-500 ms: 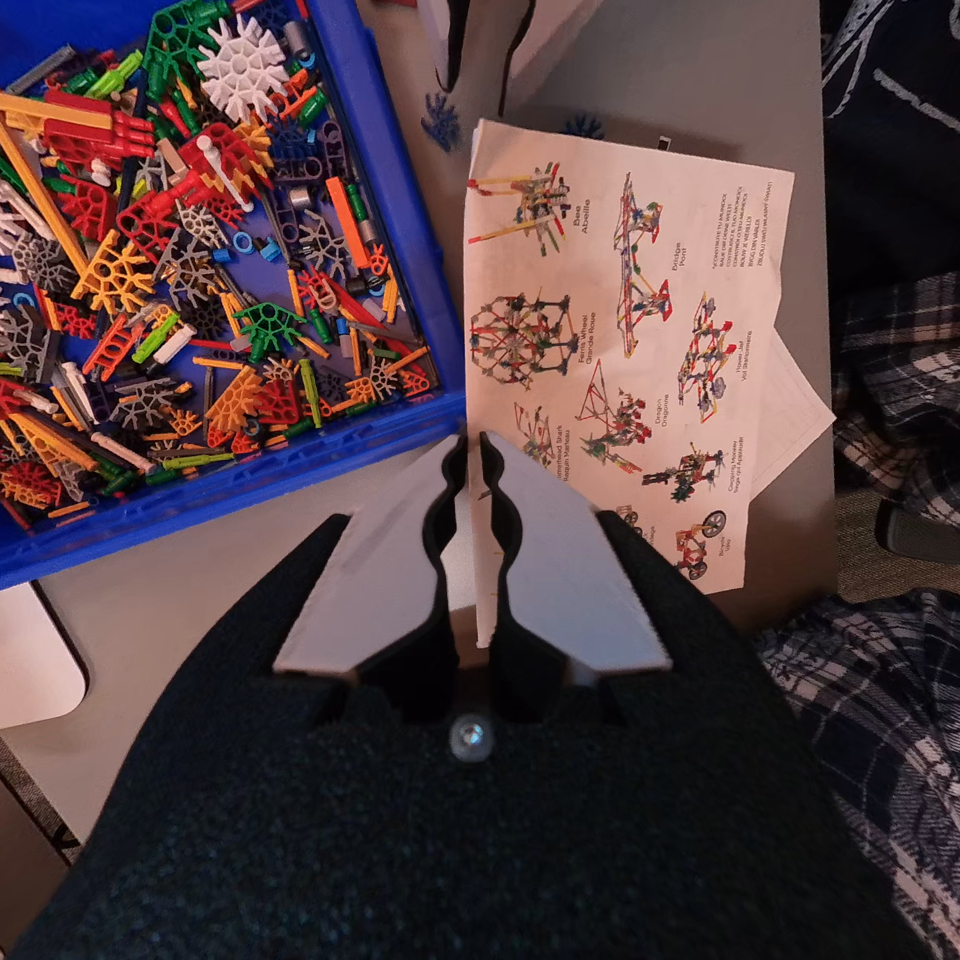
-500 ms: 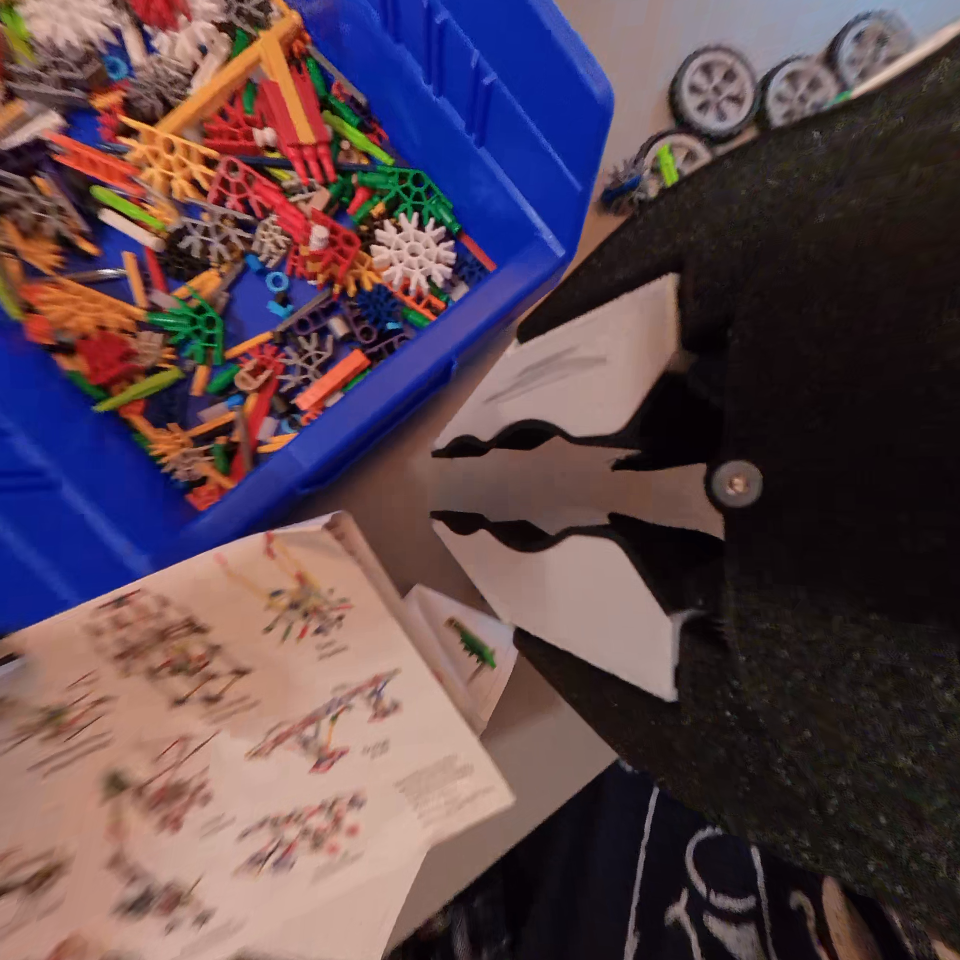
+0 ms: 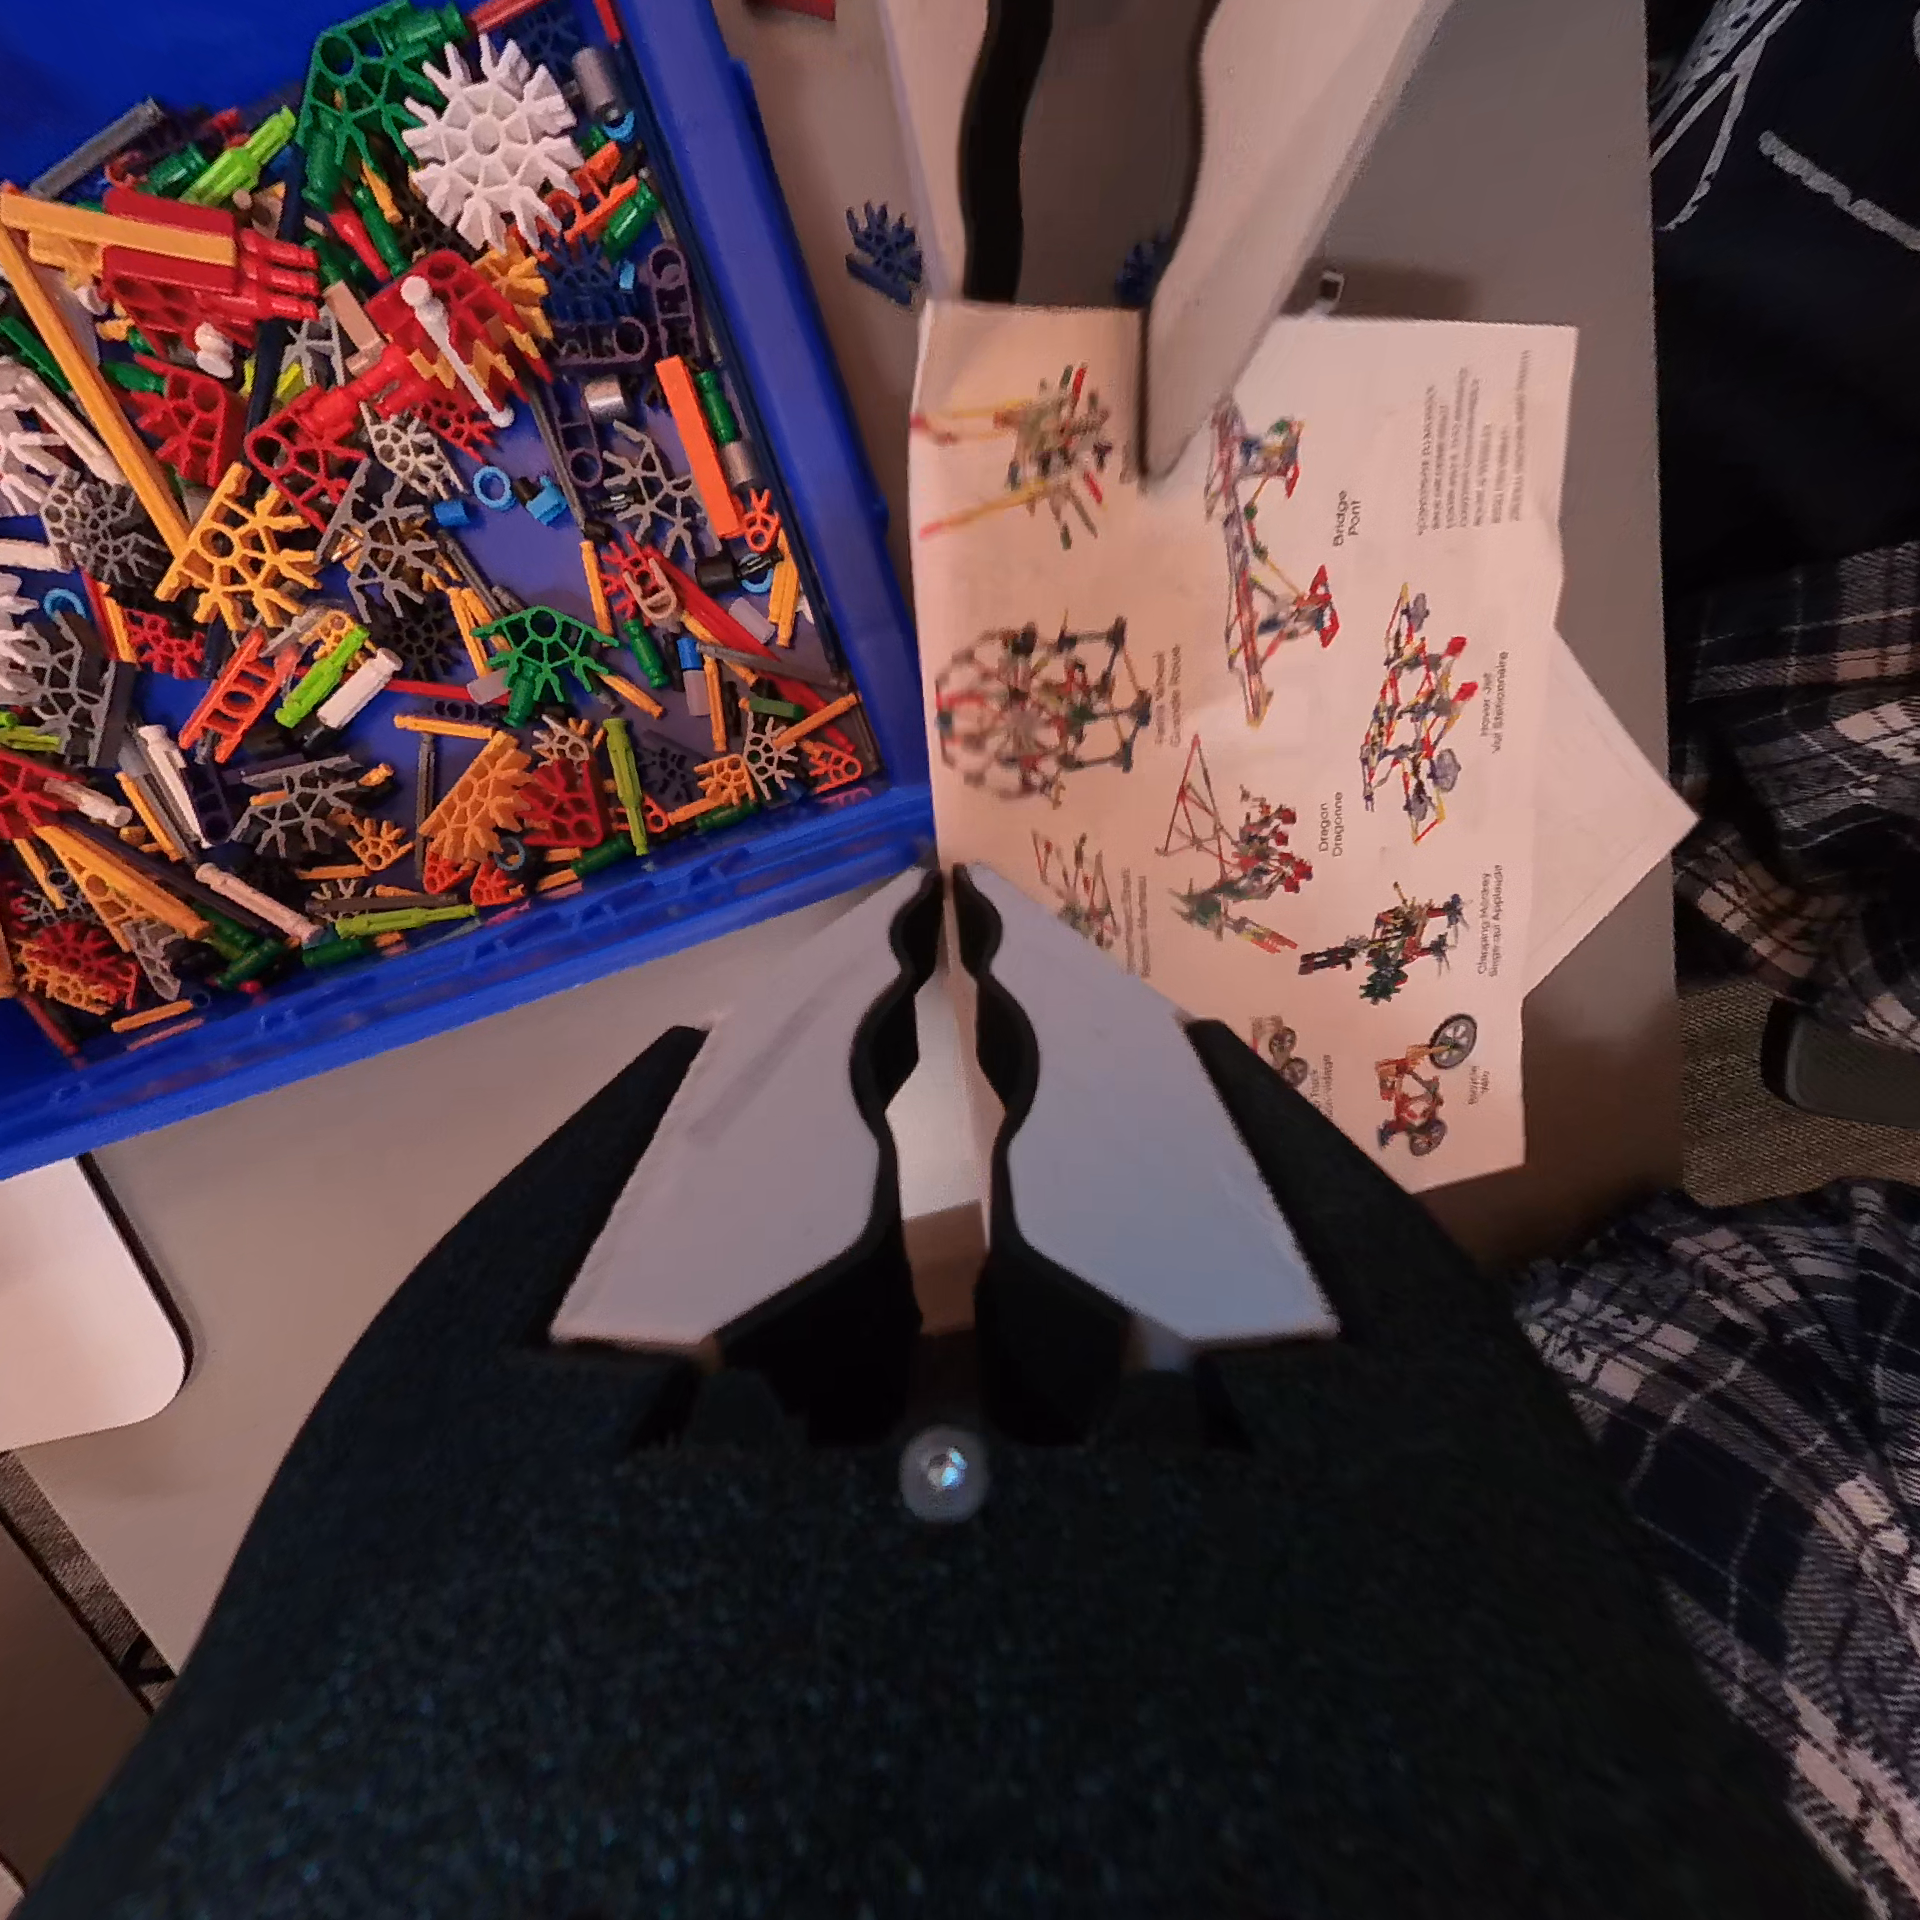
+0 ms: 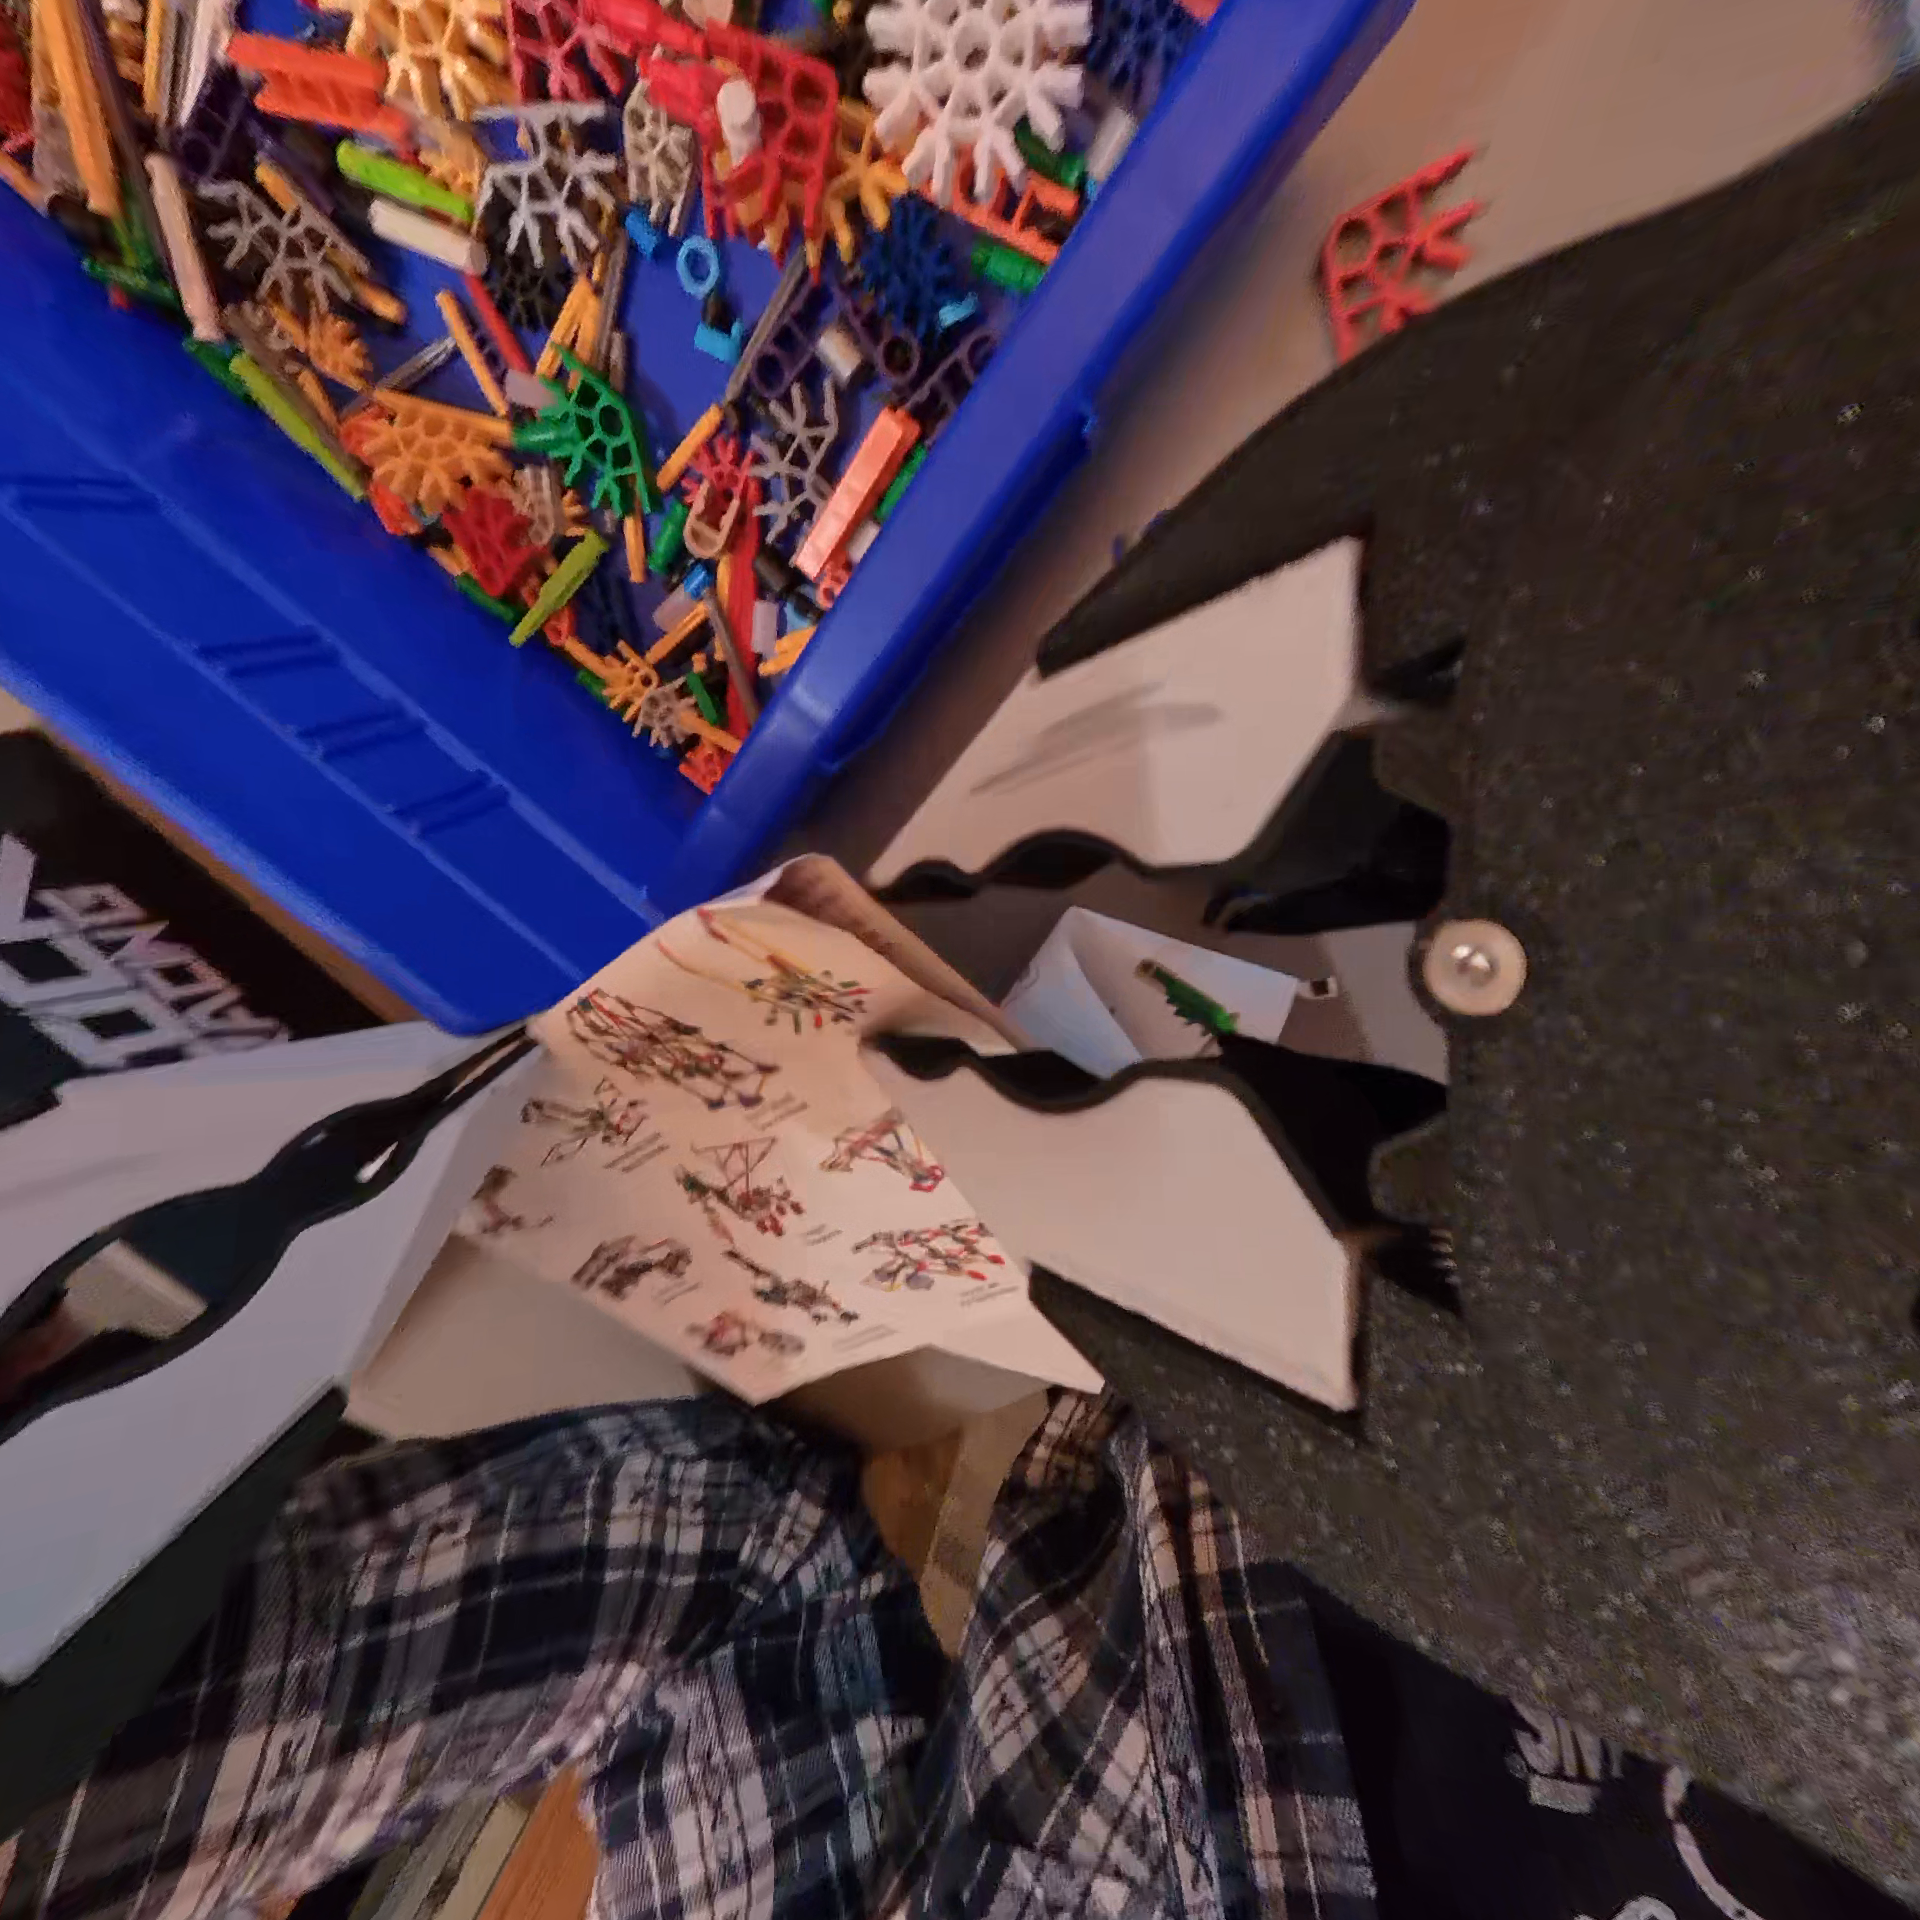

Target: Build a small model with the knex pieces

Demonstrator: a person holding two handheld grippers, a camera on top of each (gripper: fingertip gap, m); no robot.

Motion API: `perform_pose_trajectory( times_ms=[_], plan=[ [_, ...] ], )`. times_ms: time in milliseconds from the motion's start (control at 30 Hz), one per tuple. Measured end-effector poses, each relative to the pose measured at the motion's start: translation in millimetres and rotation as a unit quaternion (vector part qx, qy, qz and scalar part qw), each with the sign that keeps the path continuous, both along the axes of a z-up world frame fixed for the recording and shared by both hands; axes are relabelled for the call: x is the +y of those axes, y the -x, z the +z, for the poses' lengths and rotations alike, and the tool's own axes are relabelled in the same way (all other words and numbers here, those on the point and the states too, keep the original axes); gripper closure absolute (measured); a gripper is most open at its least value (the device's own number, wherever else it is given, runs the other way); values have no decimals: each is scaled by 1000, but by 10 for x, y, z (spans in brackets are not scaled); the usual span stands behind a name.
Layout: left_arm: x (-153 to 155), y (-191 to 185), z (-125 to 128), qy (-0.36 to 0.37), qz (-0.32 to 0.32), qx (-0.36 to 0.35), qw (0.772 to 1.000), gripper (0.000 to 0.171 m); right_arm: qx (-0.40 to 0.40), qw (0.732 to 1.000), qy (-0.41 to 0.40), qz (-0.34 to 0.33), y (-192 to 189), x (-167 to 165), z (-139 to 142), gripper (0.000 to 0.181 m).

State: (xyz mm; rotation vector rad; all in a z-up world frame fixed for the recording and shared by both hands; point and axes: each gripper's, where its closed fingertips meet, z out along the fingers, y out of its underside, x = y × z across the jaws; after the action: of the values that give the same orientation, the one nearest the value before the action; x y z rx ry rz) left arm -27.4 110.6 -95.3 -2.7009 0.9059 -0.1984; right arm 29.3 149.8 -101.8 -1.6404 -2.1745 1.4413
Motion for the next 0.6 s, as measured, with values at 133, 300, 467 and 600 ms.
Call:
perform_pose_trajectory(
  times_ms=[133, 300, 467, 600],
  plan=[
    [4, -55, 30, -6, -11, -9, 1000, 171, 12, 999, 30, -1, 31, 2, 18, 174],
    [15, -39, 39, -11, -9, -16, 1000, 171, 41, 997, 65, 16, 21, -34, 115, 181],
    [28, -64, 97, -29, -20, -27, 999, 162, 71, 993, 91, 38, -13, -51, 229, 181],
    [61, -122, 188, -57, -34, -45, 997, 145, 97, 988, 107, 49, -38, -17, 329, 181]
  ],
)
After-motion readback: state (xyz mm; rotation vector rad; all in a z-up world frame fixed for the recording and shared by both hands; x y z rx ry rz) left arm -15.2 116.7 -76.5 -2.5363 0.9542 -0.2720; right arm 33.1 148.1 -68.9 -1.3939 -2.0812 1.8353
